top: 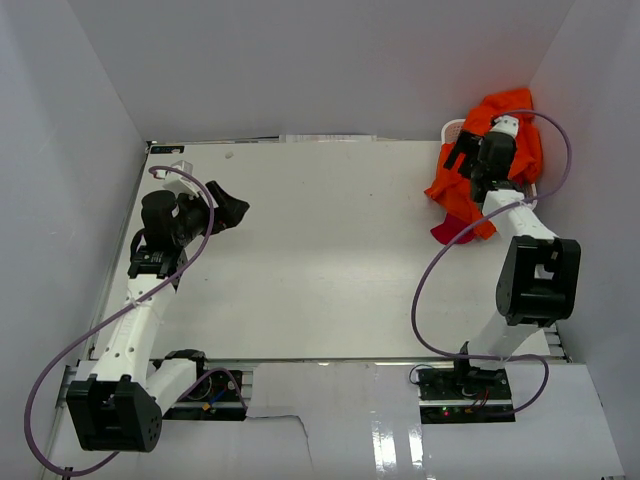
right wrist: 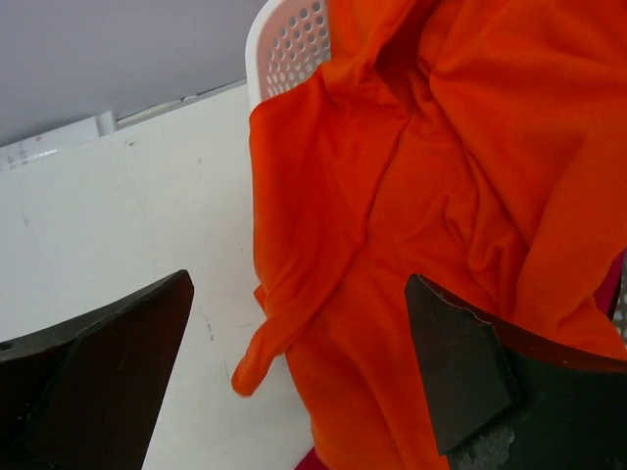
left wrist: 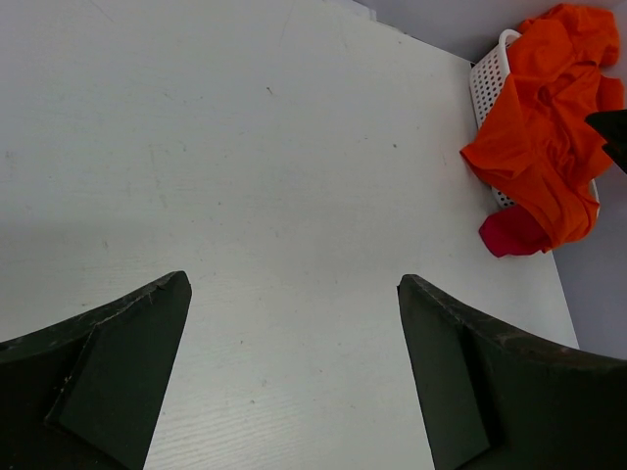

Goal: Fold and stack the t-shirts
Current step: Grab crumpled tshirt from bin with the right arm, then move the tshirt to the center of the board

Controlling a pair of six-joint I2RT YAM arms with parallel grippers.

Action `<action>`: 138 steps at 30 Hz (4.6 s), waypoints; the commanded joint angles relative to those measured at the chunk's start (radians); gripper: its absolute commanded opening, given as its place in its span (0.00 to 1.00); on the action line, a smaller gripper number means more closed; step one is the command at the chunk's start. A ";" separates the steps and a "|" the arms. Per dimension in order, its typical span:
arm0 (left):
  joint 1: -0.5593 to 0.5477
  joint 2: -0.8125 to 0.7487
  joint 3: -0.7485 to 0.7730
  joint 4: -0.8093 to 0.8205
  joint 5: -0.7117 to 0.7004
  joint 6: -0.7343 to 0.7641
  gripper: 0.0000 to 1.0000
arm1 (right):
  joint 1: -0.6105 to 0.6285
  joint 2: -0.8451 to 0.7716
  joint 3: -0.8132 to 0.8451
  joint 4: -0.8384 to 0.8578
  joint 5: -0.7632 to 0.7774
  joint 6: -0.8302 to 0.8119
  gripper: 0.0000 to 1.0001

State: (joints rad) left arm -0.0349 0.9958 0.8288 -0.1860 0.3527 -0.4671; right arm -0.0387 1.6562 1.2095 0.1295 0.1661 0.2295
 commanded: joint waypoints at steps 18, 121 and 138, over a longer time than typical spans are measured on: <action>-0.002 -0.022 -0.011 0.020 0.012 0.019 0.98 | 0.002 0.473 0.502 0.033 0.209 0.045 1.00; -0.002 -0.037 -0.007 0.008 0.023 0.021 0.98 | 0.381 -0.245 0.350 0.076 0.279 -0.322 0.08; -0.003 -0.028 -0.030 0.069 0.120 0.016 0.98 | 0.439 -0.320 0.752 -0.287 -0.198 -0.128 0.08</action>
State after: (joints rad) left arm -0.0349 0.9874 0.8093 -0.1471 0.4370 -0.4492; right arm 0.3790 1.3491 1.9003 -0.1165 0.1204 0.0135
